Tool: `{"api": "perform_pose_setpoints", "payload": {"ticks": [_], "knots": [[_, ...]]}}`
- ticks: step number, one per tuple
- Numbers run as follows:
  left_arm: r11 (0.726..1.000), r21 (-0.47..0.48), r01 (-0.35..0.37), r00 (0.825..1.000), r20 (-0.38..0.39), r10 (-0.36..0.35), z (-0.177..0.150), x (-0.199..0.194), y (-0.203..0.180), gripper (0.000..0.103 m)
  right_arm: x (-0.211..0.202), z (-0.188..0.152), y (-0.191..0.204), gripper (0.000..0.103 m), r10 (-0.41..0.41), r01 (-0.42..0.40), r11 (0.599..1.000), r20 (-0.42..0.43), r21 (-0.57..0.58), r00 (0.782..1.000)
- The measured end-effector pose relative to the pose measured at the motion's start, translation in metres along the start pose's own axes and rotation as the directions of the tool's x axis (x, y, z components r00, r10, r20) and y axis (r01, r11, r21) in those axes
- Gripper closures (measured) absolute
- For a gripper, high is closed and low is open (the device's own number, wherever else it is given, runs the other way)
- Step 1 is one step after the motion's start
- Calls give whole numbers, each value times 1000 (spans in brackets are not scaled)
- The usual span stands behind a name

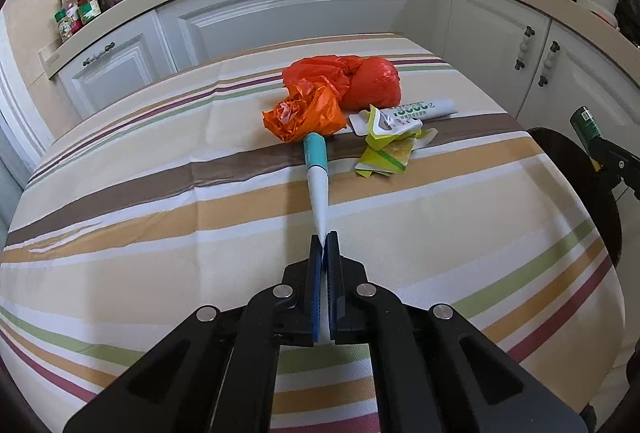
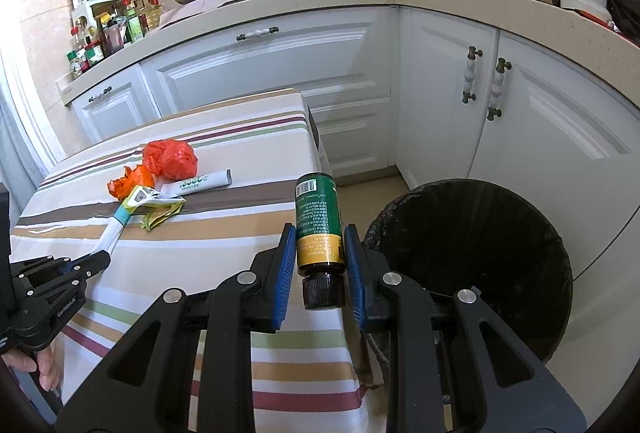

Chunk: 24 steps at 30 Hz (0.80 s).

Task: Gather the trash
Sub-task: 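Grasp the white teal-capped tube with the left gripper while the right holds the bottle, then carry both items over the black bin and open both grippers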

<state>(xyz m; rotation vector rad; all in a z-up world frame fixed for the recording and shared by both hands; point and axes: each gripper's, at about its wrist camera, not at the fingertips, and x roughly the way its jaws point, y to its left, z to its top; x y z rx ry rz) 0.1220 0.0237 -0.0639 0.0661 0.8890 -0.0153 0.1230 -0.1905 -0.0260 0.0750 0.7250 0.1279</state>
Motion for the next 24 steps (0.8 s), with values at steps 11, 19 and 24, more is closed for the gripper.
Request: {"api": "perform_pose_setpoints", "payload": {"ticks": [11, 19, 24], "knots": [[999, -7, 45, 997, 68, -44, 0, -30, -1, 101, -18, 1, -3, 79, -22, 22, 1000, 37, 1, 999], [990, 46, 133, 980, 144, -139, 17, -48, -36, 101, -37, 3, -26, 79, -102, 99, 994, 81, 39, 991], [974, 113, 197, 958, 191, -216, 32, -55, -72, 101, -47, 3, -46, 79, -173, 167, 984, 103, 68, 980]]}}
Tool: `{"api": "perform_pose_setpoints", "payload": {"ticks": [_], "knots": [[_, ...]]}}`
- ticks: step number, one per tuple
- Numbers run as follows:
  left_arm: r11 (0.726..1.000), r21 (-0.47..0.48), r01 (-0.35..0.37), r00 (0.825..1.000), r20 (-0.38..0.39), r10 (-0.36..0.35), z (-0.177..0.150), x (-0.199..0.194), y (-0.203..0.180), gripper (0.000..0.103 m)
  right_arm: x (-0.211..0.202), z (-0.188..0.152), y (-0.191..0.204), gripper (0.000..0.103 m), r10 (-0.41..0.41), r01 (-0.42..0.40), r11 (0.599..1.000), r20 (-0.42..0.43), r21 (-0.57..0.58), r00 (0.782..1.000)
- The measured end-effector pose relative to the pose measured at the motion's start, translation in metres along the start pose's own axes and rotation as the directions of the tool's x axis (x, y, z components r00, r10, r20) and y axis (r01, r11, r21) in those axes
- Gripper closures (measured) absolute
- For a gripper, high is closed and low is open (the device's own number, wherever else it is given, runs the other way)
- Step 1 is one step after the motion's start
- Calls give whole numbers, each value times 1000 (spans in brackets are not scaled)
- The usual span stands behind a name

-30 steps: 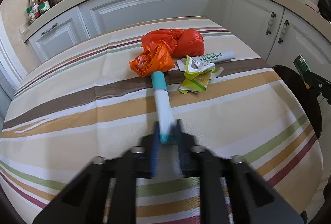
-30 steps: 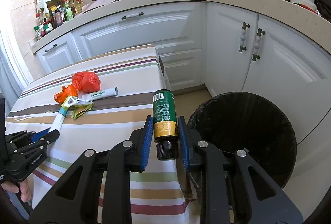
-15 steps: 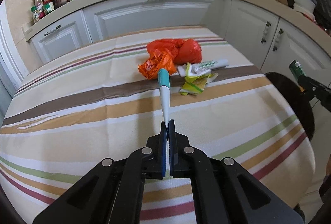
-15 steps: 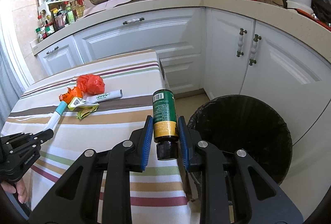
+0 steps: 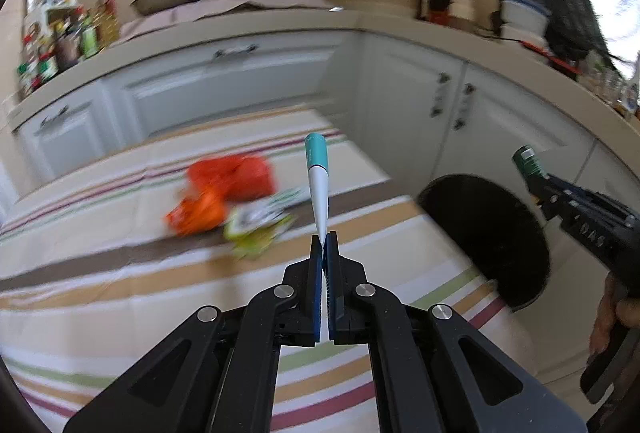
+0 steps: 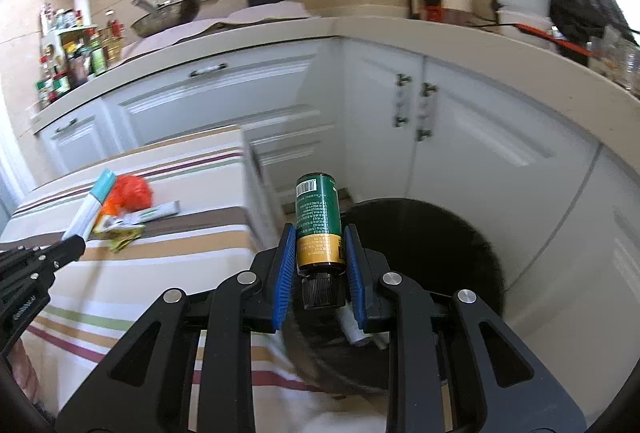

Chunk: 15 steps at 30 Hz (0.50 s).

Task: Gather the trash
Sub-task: 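Carry both items over the black bin and open both grippers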

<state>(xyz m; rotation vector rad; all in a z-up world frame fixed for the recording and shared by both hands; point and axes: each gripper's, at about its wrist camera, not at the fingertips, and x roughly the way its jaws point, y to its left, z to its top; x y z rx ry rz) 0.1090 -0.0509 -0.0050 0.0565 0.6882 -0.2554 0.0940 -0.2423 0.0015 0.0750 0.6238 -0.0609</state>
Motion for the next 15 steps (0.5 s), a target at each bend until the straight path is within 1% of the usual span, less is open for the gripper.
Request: {"api": "perform_pose_setpoints", "payload": {"ticks": [4, 7, 15], "knots": [[998, 30, 56, 998, 25, -56, 13, 9, -26, 101, -2, 1, -19, 79, -54, 54, 998, 15, 21, 998], [994, 56, 94, 995, 26, -95, 21, 20, -48, 101, 1, 0, -33, 79, -83, 82, 996, 16, 39, 996], [983, 134, 124, 992, 16, -127, 29, 53, -95, 101, 15, -6, -60, 79, -129, 129, 989, 1, 72, 992]]}}
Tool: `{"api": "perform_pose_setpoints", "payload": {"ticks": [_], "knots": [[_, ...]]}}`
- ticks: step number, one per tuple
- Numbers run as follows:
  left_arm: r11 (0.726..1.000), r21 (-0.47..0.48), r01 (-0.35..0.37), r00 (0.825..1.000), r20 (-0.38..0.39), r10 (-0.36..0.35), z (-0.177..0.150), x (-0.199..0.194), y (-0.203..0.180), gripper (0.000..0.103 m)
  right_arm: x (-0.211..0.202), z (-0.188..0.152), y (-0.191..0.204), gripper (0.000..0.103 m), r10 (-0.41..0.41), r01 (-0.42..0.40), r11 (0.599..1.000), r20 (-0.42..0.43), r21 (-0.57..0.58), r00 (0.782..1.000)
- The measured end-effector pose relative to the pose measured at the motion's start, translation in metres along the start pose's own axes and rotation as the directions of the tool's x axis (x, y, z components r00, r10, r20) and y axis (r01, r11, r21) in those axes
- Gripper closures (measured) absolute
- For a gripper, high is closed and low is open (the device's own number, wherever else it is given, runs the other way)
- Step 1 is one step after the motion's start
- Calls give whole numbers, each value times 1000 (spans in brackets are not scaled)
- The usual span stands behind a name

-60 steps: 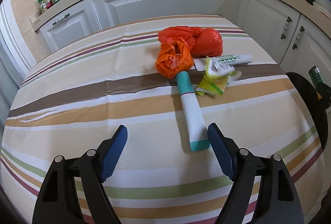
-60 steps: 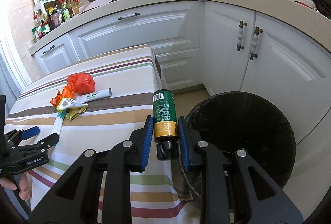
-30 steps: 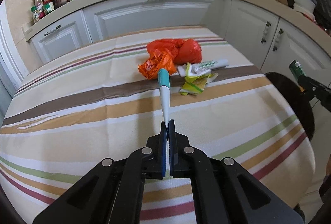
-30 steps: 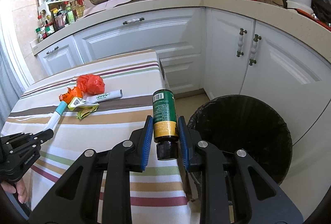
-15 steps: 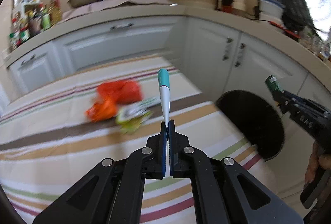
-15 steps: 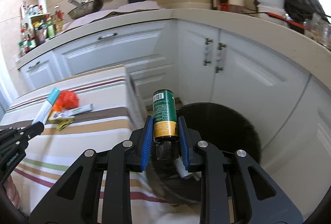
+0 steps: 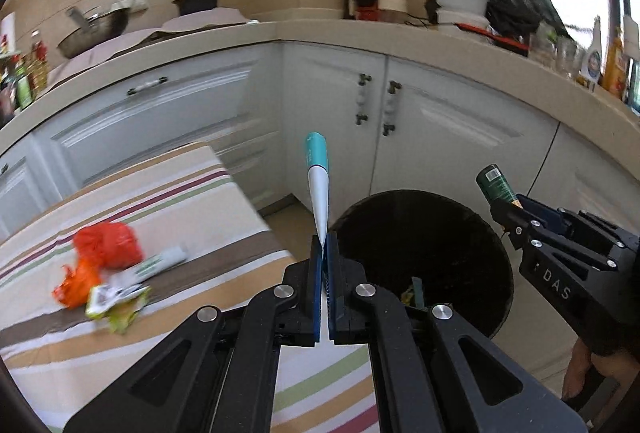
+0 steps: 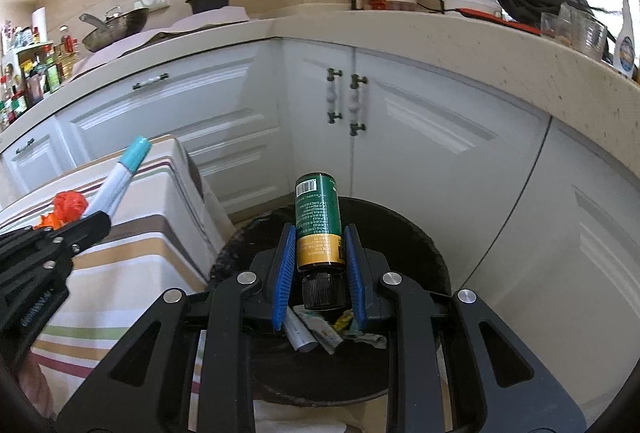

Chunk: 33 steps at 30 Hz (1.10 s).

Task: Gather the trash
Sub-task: 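Carry both items over the black bin and open both grippers, then move both grippers back over the remaining trash on the table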

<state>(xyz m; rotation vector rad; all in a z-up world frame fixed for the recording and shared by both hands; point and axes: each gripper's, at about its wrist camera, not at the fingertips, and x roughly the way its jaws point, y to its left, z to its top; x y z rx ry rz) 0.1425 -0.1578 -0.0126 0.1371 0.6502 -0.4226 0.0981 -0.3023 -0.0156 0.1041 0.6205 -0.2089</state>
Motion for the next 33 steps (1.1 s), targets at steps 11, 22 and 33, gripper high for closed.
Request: {"api": "perform_pose_setpoints", "payload": {"ticks": [11, 22, 33], "knots": [[997, 72, 13, 999, -30, -11, 7, 45, -37, 73, 29, -3, -28, 60, -72, 72, 996, 3, 50, 997], [999, 32, -3, 999, -42, 4, 9, 41, -30, 53, 30, -3, -32, 59, -84, 83, 995, 0, 63, 996], [988, -46, -149, 989, -31, 148, -11, -8, 32, 43, 11, 4, 23, 57, 51, -51, 999, 13, 11, 999]]}}
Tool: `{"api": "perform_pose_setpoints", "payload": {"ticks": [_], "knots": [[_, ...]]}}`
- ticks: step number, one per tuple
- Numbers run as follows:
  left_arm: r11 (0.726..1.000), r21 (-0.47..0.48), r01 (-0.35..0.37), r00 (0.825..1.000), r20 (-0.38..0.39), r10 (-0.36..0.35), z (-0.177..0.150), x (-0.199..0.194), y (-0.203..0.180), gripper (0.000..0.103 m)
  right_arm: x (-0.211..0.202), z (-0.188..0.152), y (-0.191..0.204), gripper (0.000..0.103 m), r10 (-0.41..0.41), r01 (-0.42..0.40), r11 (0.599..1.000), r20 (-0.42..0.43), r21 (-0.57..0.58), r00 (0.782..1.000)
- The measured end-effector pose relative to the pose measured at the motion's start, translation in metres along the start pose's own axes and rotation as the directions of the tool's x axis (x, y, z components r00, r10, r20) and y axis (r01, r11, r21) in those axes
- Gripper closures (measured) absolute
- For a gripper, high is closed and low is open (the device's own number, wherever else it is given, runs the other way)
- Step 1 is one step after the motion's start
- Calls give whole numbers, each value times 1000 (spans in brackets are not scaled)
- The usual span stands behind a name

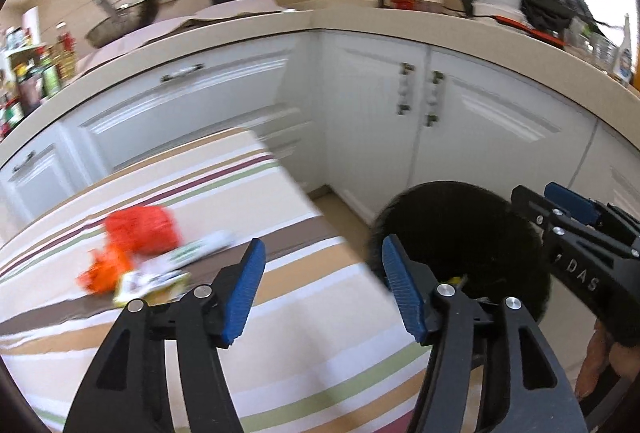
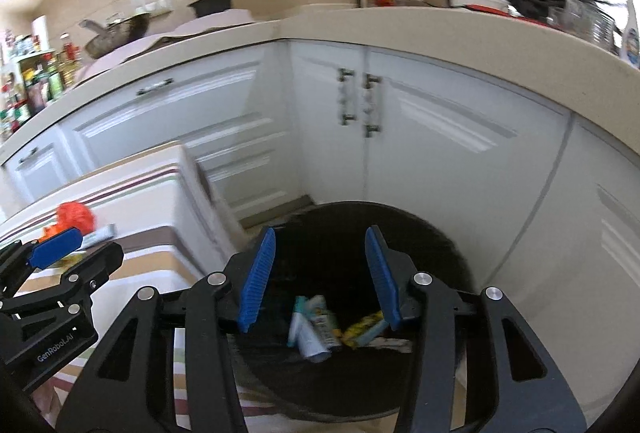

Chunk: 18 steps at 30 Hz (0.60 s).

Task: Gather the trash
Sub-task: 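Move both grippers back over the remaining trash on the table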

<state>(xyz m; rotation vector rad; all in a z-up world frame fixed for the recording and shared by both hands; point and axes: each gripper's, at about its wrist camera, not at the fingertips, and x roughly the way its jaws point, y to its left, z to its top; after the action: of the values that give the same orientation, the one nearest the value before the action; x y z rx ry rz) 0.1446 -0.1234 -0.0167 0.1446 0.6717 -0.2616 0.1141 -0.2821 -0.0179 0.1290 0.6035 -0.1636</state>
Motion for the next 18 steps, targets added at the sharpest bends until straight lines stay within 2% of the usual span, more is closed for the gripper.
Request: {"api": "perform_pose_setpoints", "payload": {"ticks": [8, 18], "knots": [[987, -85, -136, 990, 10, 138, -20, -35, 70, 38, -7, -2, 71, 55, 135, -136, 987, -18, -84, 991], [937, -178, -302, 953, -27, 302, -52, -62, 149, 36, -10, -8, 160, 47, 280, -289, 940, -75, -179, 957]]}}
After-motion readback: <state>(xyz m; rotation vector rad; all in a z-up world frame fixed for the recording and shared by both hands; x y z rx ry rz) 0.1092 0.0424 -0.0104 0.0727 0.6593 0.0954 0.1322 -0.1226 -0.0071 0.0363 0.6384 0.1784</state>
